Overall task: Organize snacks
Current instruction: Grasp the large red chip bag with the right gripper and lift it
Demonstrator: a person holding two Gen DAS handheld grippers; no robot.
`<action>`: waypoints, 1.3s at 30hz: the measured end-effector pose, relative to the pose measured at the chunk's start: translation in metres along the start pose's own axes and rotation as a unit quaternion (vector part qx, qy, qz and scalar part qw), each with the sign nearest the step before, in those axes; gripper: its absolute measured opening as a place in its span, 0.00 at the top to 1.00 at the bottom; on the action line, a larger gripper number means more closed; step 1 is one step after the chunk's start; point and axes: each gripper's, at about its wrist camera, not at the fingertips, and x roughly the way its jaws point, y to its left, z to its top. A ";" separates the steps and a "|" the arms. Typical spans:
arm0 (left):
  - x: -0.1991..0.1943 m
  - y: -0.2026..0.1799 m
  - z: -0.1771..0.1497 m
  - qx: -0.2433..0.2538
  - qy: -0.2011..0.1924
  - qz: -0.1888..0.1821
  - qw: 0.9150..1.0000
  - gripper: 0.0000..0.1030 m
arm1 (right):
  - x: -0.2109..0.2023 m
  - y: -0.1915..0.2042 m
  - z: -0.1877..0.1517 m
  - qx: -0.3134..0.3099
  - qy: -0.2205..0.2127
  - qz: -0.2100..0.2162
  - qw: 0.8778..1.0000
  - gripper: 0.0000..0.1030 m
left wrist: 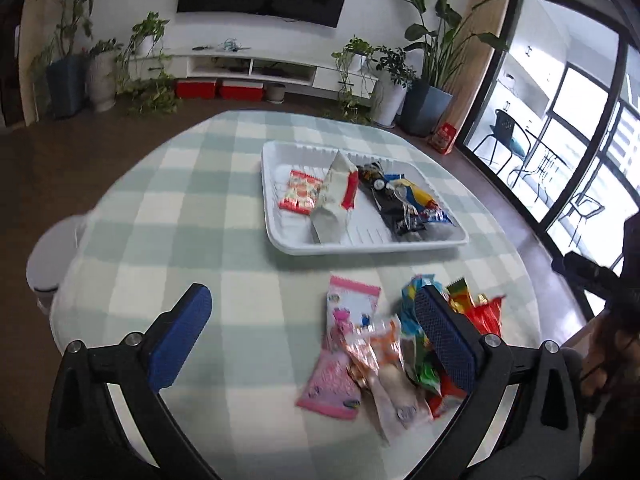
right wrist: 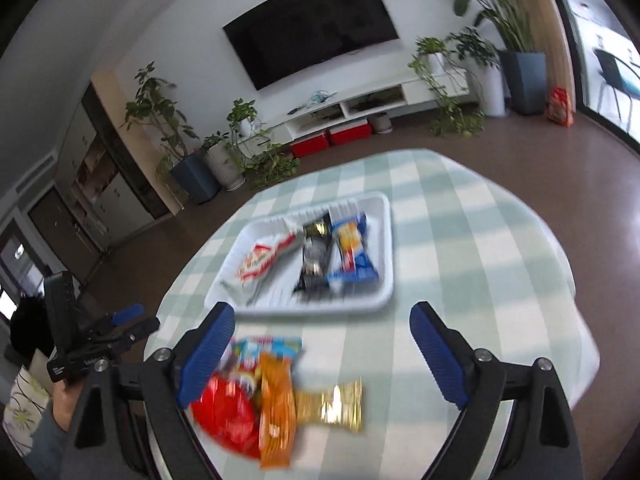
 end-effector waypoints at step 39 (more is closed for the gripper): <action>-0.029 -0.035 -0.092 -0.003 0.014 -0.052 0.999 0.05 | 0.069 0.106 -0.086 -0.138 0.094 -0.048 0.985 0.47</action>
